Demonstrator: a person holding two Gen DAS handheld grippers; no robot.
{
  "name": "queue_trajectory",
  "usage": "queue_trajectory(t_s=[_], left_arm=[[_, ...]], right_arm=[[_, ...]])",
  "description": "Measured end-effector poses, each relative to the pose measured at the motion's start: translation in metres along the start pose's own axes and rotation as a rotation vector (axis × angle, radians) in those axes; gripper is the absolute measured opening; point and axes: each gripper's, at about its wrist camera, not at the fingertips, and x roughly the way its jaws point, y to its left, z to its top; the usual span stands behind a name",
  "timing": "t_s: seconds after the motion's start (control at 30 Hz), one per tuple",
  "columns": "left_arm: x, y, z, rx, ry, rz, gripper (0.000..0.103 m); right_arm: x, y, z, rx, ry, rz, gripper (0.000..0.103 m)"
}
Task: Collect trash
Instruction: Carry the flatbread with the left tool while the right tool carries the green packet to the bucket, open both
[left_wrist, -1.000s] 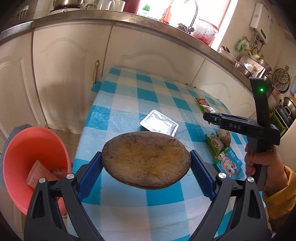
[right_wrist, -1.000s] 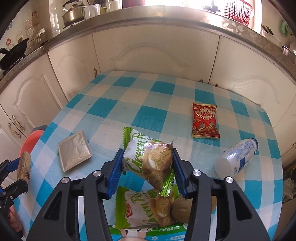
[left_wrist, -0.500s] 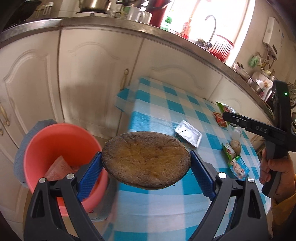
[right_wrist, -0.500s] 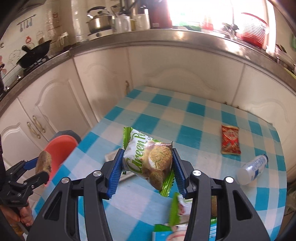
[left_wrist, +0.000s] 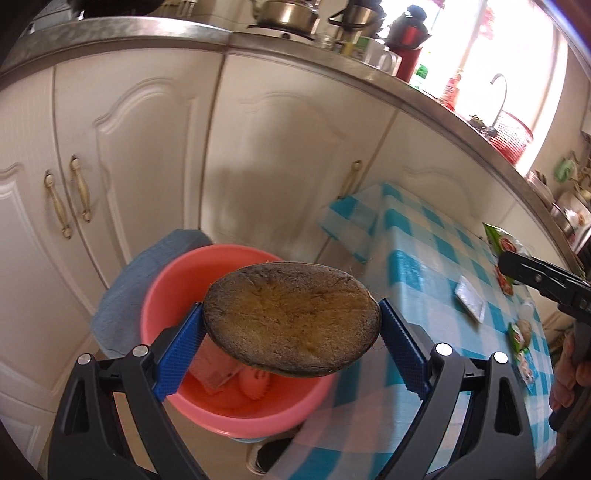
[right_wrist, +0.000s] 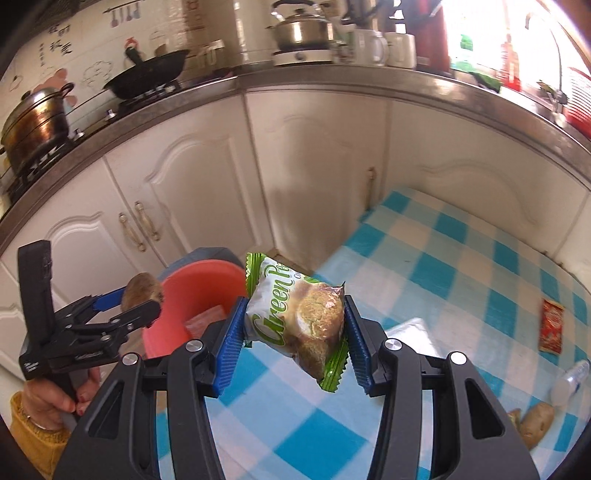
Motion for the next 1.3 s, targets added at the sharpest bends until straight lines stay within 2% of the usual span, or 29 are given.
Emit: queue_trajectory(t_s=[0.2, 0.37, 0.53, 0.87, 0.97, 1.1, 1.3], left_arm=[[0.012, 0.028, -0.003, -0.042, 0.021, 0.056, 0.092], [0.027, 0.038, -0.005, -0.052, 0.048, 0.085, 0.092], [0.041, 0.042, -0.008, -0.046, 0.075, 0.106, 0.092], [0.059, 0.053, -0.011, -0.063, 0.101, 0.12, 0.092], [0.066, 0.058, -0.011, -0.075, 0.119, 0.125, 0.092], [0.074, 0.065, -0.014, -0.1, 0.152, 0.145, 0.092], [0.074, 0.073, -0.016, -0.132, 0.156, 0.136, 0.092]], right_arm=[[0.03, 0.044, 0.002, -0.081, 0.046, 0.084, 0.052], [0.058, 0.068, -0.003, -0.131, 0.103, 0.115, 0.052], [0.078, 0.079, -0.009, -0.143, 0.15, 0.131, 0.052], [0.102, 0.089, -0.008, -0.141, 0.19, 0.148, 0.054], [0.107, 0.092, -0.007, -0.122, 0.187, 0.147, 0.06], [0.108, 0.086, -0.006, -0.072, 0.164, 0.151, 0.075], [0.1, 0.063, -0.002, 0.039, 0.141, 0.21, 0.078]])
